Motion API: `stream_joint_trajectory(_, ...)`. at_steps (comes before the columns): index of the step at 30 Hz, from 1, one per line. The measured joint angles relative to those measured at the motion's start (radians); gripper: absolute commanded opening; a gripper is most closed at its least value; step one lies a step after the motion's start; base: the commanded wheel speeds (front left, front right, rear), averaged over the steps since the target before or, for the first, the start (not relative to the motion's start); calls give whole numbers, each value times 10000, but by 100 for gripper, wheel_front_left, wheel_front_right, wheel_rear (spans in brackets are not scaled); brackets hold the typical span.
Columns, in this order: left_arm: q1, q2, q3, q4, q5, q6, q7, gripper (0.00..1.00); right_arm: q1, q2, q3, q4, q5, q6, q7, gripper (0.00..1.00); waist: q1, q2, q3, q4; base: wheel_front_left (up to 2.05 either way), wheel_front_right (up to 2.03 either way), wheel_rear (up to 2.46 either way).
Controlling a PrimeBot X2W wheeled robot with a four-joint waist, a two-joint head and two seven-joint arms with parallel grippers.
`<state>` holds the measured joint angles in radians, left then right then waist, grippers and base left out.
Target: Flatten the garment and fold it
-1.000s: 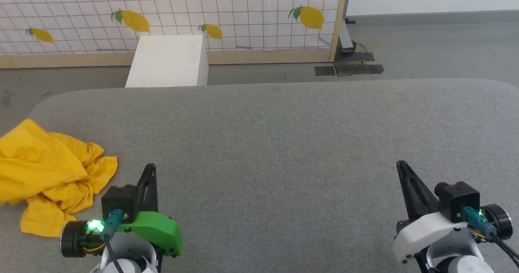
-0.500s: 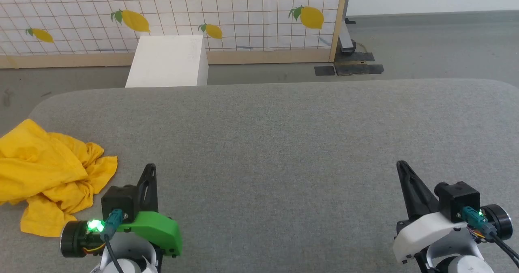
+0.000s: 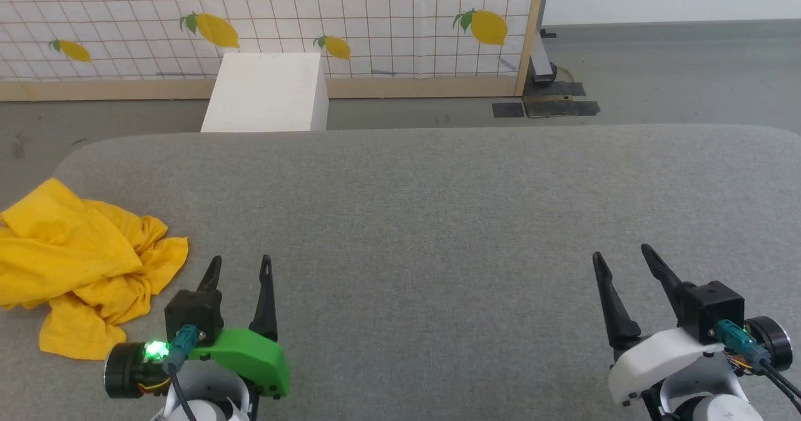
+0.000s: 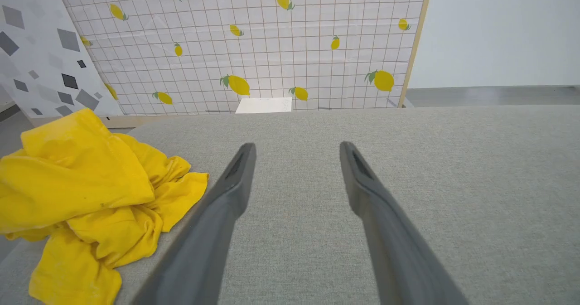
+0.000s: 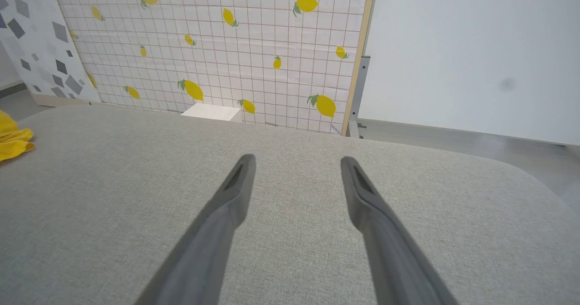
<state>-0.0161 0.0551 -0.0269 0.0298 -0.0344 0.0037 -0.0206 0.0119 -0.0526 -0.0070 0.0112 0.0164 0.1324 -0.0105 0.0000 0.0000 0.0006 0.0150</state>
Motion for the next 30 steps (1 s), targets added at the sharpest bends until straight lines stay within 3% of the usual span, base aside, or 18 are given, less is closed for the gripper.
stream_joint_trajectory(30, -47, 61, -50, 389, -546, 512, -617, 100, 5, 0, 73, 215, 330, 0, -445, 100, 0, 0, -69, 1658, 0, 0, 0)
